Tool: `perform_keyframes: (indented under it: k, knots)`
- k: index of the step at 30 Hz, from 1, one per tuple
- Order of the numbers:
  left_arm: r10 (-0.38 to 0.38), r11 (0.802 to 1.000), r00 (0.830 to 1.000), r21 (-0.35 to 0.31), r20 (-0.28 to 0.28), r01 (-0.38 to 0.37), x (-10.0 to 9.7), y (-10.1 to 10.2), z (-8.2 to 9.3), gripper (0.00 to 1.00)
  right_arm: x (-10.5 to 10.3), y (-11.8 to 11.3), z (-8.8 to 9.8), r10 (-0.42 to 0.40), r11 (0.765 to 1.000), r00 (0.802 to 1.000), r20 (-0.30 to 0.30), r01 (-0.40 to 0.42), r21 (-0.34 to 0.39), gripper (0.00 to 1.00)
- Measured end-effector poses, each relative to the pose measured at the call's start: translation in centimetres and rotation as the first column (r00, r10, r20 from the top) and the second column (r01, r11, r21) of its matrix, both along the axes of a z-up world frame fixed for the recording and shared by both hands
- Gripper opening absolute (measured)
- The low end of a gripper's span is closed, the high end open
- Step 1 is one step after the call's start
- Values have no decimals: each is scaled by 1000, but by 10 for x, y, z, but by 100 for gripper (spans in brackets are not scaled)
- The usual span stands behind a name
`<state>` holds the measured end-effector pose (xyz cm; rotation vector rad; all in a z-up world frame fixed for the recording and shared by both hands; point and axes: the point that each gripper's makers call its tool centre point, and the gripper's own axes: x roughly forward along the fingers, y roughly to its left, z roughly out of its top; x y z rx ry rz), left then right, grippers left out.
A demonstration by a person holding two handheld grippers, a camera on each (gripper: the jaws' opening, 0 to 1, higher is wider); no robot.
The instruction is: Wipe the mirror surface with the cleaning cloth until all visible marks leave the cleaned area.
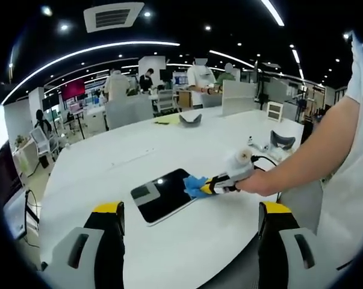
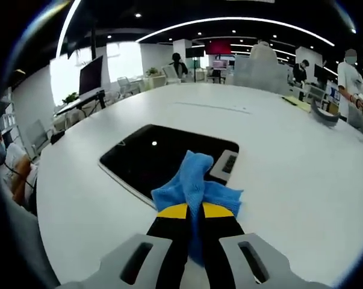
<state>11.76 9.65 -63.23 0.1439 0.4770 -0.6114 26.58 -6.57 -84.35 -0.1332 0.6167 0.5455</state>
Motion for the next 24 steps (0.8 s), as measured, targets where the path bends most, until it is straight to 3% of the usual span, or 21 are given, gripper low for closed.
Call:
perform_keyframes:
  k: [6, 24]
  knots:
    - [-27, 1000, 1000, 3, -17, 27, 8, 4, -9, 93, 5, 1, 0, -24, 1000, 999, -21, 24, 10, 2]
    - [-78, 997, 997, -14, -9, 78, 26, 4, -7, 93, 20, 3, 0, -17, 1000, 999, -42, 18, 15, 2]
